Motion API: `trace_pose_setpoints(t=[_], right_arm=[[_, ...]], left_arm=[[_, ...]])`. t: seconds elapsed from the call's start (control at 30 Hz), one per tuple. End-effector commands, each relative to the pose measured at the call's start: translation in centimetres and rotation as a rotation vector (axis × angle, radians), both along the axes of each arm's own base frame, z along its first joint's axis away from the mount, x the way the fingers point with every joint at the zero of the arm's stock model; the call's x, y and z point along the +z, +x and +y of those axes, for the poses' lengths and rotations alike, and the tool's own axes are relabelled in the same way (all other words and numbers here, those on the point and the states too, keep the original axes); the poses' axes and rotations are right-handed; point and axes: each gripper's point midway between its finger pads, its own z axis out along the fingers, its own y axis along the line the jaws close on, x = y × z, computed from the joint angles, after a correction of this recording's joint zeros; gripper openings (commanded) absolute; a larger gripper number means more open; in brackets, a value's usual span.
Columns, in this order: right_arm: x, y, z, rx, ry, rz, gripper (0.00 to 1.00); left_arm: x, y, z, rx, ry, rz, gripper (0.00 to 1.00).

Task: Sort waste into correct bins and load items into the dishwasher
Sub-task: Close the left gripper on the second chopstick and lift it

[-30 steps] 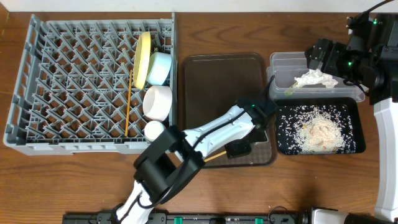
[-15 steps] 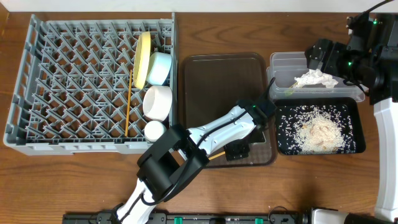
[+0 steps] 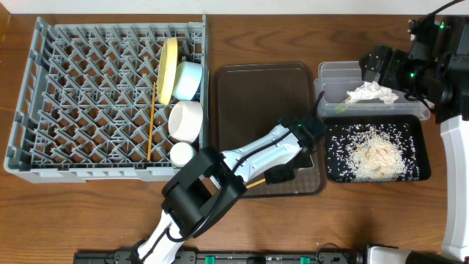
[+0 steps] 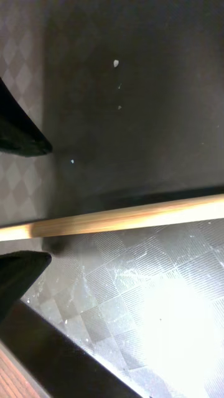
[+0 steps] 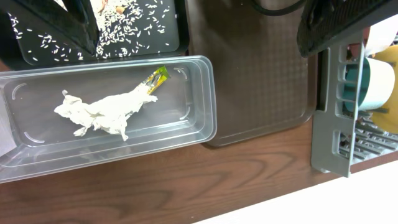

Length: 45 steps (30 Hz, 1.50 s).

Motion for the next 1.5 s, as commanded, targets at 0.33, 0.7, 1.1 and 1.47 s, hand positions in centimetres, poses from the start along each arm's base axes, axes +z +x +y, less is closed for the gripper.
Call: trace_pose_setpoints(t=[0.33, 0.7, 1.1, 1.47], right_arm=[[-0.04, 0.04, -0.06, -0.007, 0.009, 0.003, 0.99], [-0.04, 0.04, -0.06, -0.007, 0.009, 0.003, 0.99], [-0.04, 0.04, -0.06, -0.007, 0.009, 0.003, 0.99], [-0.04, 0.04, -0.06, -0.007, 0.009, 0.003, 0.99]], left_arm=[[-0.21, -0.02, 0.34, -0.006, 0.016, 0.002, 0.30], [-0.20, -0.02, 0.35, -0.006, 0.016, 0.002, 0.28], [-0.22, 0.06, 0.39, -0.003, 0.016, 0.002, 0.43], [-0.75, 0.21, 0.16, -0.001, 0.007, 0.001, 0.62]])
